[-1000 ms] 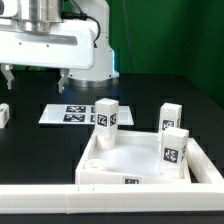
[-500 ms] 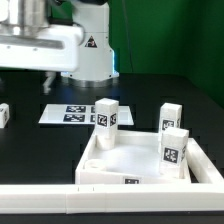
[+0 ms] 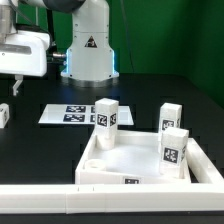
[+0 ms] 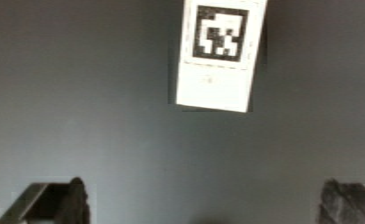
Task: Assemble square table
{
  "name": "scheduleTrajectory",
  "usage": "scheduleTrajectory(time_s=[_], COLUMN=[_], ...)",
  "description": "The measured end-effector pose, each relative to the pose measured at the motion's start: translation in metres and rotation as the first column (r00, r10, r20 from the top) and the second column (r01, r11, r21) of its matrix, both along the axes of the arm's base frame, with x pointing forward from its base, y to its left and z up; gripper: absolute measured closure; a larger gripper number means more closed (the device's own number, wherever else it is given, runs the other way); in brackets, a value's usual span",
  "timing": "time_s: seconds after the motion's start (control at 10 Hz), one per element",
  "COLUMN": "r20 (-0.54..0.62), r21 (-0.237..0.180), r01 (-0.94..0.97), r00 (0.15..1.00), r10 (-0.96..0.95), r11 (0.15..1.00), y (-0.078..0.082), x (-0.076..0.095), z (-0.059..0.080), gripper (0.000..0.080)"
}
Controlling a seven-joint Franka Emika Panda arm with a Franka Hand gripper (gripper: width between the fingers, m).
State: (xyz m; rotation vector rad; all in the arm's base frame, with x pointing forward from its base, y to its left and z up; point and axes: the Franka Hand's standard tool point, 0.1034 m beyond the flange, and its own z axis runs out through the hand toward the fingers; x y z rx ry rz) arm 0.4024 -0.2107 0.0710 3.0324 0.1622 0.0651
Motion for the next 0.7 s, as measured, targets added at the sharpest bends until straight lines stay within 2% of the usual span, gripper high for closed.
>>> scheduleTrajectory(time_s=[0.2,0.5,0.6,0.7], r20=[-0.065,-0.241,-0.271,-0.335], r21=[0.037,0.055,0.054,0.072], r01=[0.023,0.021,0.025,0.025], r00=[0.998,0.971,0.963,0.942], r10=[-0.02,-0.007,-0.009,0.001], r11=[0.999,0.998,0.998,0.997], y=[0.008,-0.005,-0.01,-0.01], x=[-0.001,-0.001,0.0,-0.003], z=[-0.006,-0.028,-0.033,-0.034], gripper=[0.0151,0.0151,0.0151,0.0151])
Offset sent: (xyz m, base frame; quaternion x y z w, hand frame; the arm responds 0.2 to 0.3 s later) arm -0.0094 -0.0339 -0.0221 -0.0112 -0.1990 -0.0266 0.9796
